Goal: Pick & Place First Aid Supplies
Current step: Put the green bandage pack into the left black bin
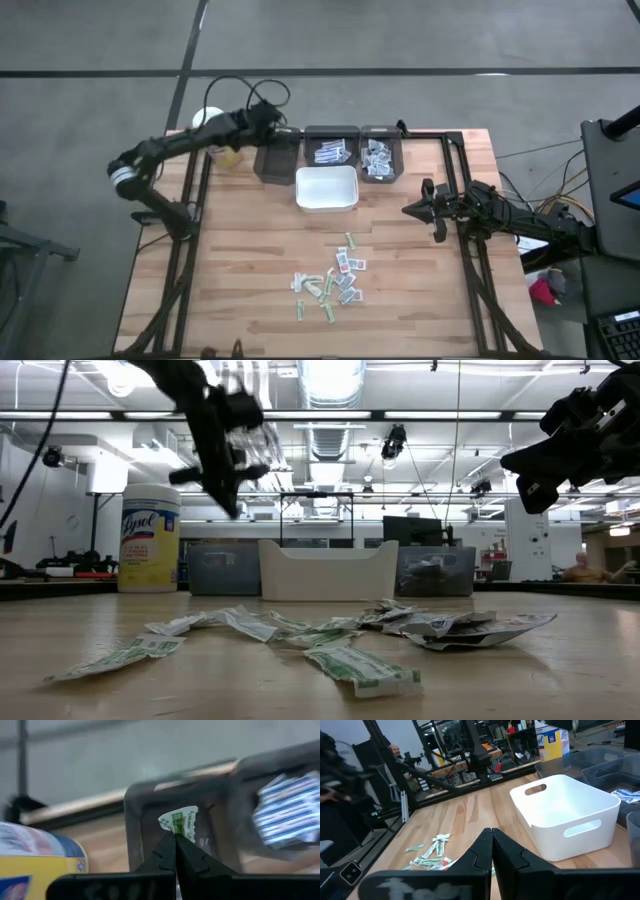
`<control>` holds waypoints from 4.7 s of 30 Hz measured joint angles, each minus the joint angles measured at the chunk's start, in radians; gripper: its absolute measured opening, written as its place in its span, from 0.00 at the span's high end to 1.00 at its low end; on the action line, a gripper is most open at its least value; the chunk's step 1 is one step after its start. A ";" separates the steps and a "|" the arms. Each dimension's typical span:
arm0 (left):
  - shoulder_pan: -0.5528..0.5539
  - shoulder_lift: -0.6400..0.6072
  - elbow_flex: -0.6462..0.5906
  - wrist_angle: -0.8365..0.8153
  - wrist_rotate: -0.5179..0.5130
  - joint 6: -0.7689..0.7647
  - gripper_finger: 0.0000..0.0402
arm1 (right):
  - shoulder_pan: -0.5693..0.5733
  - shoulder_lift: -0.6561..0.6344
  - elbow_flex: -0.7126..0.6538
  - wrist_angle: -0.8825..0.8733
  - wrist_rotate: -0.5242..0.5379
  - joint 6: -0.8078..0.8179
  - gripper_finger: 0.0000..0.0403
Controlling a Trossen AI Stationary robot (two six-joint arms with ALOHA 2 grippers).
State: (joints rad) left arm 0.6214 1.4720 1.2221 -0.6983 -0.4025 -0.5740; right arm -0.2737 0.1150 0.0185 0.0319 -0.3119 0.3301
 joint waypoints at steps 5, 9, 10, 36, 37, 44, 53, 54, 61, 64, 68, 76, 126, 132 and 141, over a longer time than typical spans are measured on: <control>0.125 0.151 0.000 0.000 0.182 0.054 1.00 | 0.000 0.000 0.000 0.000 0.000 -0.001 0.98; 0.115 0.242 0.001 0.015 0.189 0.084 1.00 | 0.000 0.000 0.000 0.000 0.000 0.000 0.98; 0.108 0.259 0.001 0.023 0.189 0.084 1.00 | 0.000 0.000 0.000 0.000 0.000 -0.001 0.98; -0.090 0.135 0.002 0.033 0.333 0.109 0.72 | 0.000 -0.001 0.000 0.000 0.000 -0.001 0.98; -0.133 0.118 0.002 0.028 0.333 0.109 0.72 | 0.000 -0.001 0.000 0.000 0.000 -0.001 0.98; -0.496 0.054 0.002 0.026 0.285 0.026 0.72 | 0.000 -0.001 0.000 0.000 0.000 -0.001 0.98; -0.849 0.128 0.002 0.026 0.187 -0.286 0.73 | 0.000 0.000 0.000 0.000 0.000 -0.001 0.98; -0.873 0.143 0.002 0.026 0.187 -0.311 0.73 | 0.000 0.000 0.000 0.000 0.000 -0.001 0.98; -0.967 0.274 0.002 0.060 0.216 -0.353 0.73 | 0.000 0.000 0.000 0.000 0.000 -0.016 0.98; -0.967 0.328 0.002 0.067 0.271 -0.353 0.73 | 0.000 0.000 0.000 0.000 0.000 -0.016 0.98; -0.966 0.379 0.002 0.065 0.315 -0.340 0.73 | 0.000 0.000 0.000 0.000 0.000 -0.016 0.98; -0.971 0.390 0.002 0.061 0.346 -0.333 0.73 | 0.000 0.000 0.000 0.000 -0.001 -0.016 0.98; -0.959 0.165 0.001 -0.003 0.139 -0.338 1.00 | 0.000 -0.001 0.000 0.000 -0.002 -0.019 0.98; -0.914 0.038 0.002 -0.143 -0.350 -0.463 1.00 | 0.000 0.001 0.000 0.000 -0.001 -0.019 0.98; -0.599 -0.001 0.007 -0.118 -0.605 -0.278 1.00 | 0.000 0.005 0.000 0.000 0.000 -0.032 0.98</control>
State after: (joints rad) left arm 0.0222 1.4709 1.2292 -0.8168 -1.0077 -0.8520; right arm -0.2733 0.1200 0.0189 0.0315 -0.3119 0.2980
